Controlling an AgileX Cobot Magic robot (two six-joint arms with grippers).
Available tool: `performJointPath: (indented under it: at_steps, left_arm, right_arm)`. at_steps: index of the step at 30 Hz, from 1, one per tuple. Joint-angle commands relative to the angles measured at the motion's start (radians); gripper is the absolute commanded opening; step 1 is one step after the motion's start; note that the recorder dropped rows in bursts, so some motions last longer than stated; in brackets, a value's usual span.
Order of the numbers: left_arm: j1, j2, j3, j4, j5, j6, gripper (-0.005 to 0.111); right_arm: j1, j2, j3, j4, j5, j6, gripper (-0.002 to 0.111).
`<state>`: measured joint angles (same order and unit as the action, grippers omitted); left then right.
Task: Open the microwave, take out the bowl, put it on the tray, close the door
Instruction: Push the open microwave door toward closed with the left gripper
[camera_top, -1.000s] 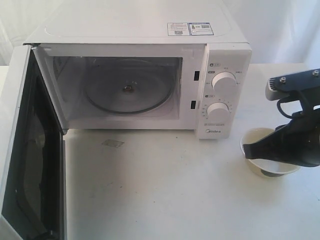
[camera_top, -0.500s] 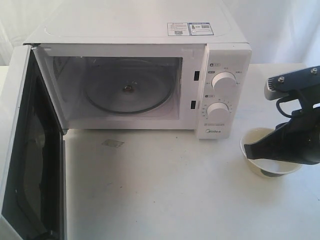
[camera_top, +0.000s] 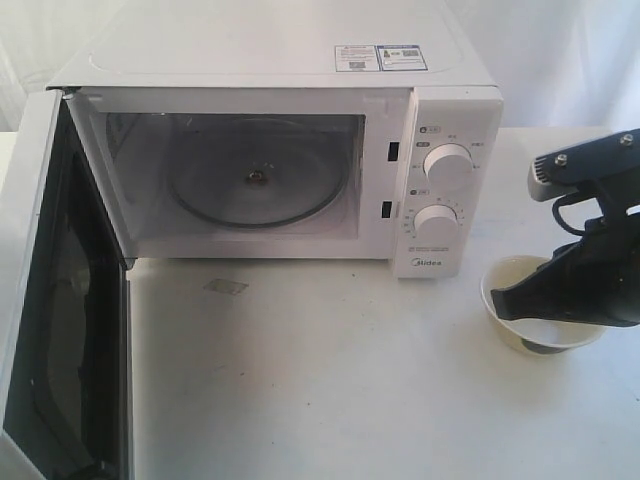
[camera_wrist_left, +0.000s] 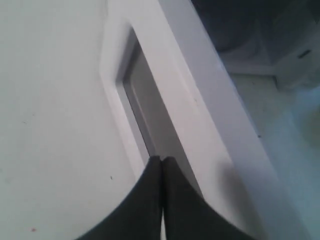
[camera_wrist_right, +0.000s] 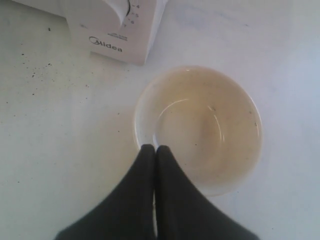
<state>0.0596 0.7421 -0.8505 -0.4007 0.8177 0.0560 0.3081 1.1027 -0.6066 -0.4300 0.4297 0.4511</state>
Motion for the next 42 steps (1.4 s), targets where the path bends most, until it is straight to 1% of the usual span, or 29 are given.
performJointPath:
  at_steps: [1, 3, 5, 6, 7, 8, 9, 10, 11, 12, 13, 14, 17, 19, 22, 24, 26, 29, 30, 32, 33, 34, 35, 36, 37, 39, 40, 41, 42]
  left_arm:
    - [-0.004, 0.111, -0.040, -0.051, 0.159, 0.015, 0.000]
    - [-0.004, 0.165, -0.051, -0.084, 0.221, 0.001, 0.000]
    - [-0.004, 0.216, -0.052, -0.201, 0.242, 0.071, 0.000]
    - [-0.004, 0.240, -0.052, -0.326, 0.250, 0.189, 0.000]
    - [-0.004, 0.260, -0.052, -0.464, 0.262, 0.387, 0.000]
    - [-0.012, 0.283, -0.052, -0.699, 0.305, 0.647, 0.000]
    - [-0.020, 0.305, -0.052, -0.877, 0.383, 0.893, 0.000]
    - [-0.027, 0.320, -0.052, -0.989, 0.403, 1.015, 0.000]
    - [-0.030, 0.331, -0.052, -1.088, 0.403, 1.060, 0.000]
    - [-0.033, 0.333, -0.055, -1.119, 0.403, 1.006, 0.000]
    - [-0.033, 0.333, -0.059, -1.090, 0.403, 0.974, 0.000]
    - [-0.033, 0.327, -0.065, -1.011, 0.353, 0.935, 0.000]
    - [-0.033, 0.301, -0.070, -0.697, 0.189, 0.753, 0.000]
    - [-0.033, 0.281, -0.070, -0.509, 0.112, 0.640, 0.000]
    - [-0.033, 0.252, -0.070, -0.342, 0.071, 0.551, 0.000]
    - [-0.033, 0.233, -0.070, -0.304, 0.056, 0.542, 0.000]
    - [-0.033, 0.222, -0.070, -0.302, 0.041, 0.542, 0.000]
    - [-0.033, 0.205, -0.070, -0.302, -0.008, 0.542, 0.000]
    - [-0.033, 0.203, -0.070, -0.302, -0.046, 0.524, 0.000]
    - [-0.033, 0.222, -0.070, -0.302, -0.052, 0.501, 0.000]
    - [-0.033, 0.236, -0.070, -0.308, -0.032, 0.501, 0.000]
    - [-0.033, 0.276, -0.070, -0.338, 0.049, 0.501, 0.000]
    - [-0.033, 0.299, -0.070, -0.359, 0.091, 0.503, 0.000]
    - [-0.033, 0.339, -0.070, -0.421, 0.157, 0.558, 0.000]
    - [-0.033, 0.355, -0.070, -0.460, 0.182, 0.608, 0.000]
    - [-0.036, 0.419, -0.070, -0.680, 0.209, 0.789, 0.000]
    - [-0.049, 0.447, -0.070, -0.754, 0.148, 0.868, 0.000]
    - [-0.074, 0.472, -0.070, -0.841, -0.045, 0.936, 0.000]
    - [-0.094, 0.479, -0.070, -0.866, -0.220, 0.914, 0.000]
  right_arm:
    - [0.002, -0.005, 0.003, -0.013, -0.008, -0.002, 0.000]
    - [0.002, -0.005, 0.003, -0.013, -0.010, -0.002, 0.000]
    - [0.002, -0.005, 0.003, -0.013, -0.009, 0.002, 0.000]
    - [0.002, -0.005, 0.003, -0.011, -0.009, 0.002, 0.000]
    - [0.002, -0.005, 0.003, -0.008, -0.011, 0.002, 0.000]
    - [0.002, -0.005, 0.003, -0.008, -0.012, 0.002, 0.000]
    - [0.002, -0.005, 0.003, -0.008, -0.013, 0.002, 0.000]
    - [0.002, -0.005, 0.003, -0.008, -0.013, 0.002, 0.000]
    - [0.002, -0.005, 0.003, -0.008, -0.015, 0.005, 0.000]
    - [0.002, -0.005, 0.003, -0.008, -0.018, 0.007, 0.000]
    - [0.002, -0.005, 0.003, -0.007, -0.020, 0.009, 0.000]
    - [0.002, -0.007, 0.003, -0.005, -0.022, 0.009, 0.000]
    - [0.002, -0.017, 0.003, -0.005, -0.043, 0.009, 0.000]
    - [0.002, -0.032, 0.000, -0.005, -0.068, 0.009, 0.000]
    - [0.002, -0.048, 0.000, 0.089, -0.211, 0.000, 0.000]
    - [0.012, -0.048, 0.000, 0.146, -0.321, -0.027, 0.000]
    - [0.038, -0.046, 0.000, 0.146, -0.408, -0.061, 0.000]
    - [0.116, -0.037, -0.003, 0.137, -0.481, -0.093, 0.000]
    - [0.178, -0.024, -0.013, 0.101, -0.486, -0.120, 0.000]
    - [0.225, -0.016, -0.036, 0.092, -0.447, -0.140, 0.000]
    - [0.229, -0.016, -0.048, 0.092, -0.423, -0.140, 0.000]
    - [0.229, -0.019, -0.075, 0.089, -0.361, -0.140, 0.000]
    - [0.229, -0.020, -0.091, 0.078, -0.321, -0.140, 0.000]
    - [0.229, -0.027, -0.118, 0.043, -0.250, -0.140, 0.000]
    - [0.229, -0.031, -0.128, 0.026, -0.218, -0.140, 0.000]
    - [0.227, -0.064, -0.159, -0.037, -0.128, -0.133, 0.000]
    - [0.227, -0.078, -0.167, -0.047, -0.110, -0.133, 0.000]
    - [0.227, -0.099, -0.176, -0.058, -0.095, -0.129, 0.000]
    - [0.227, -0.118, -0.180, -0.058, -0.088, -0.126, 0.000]
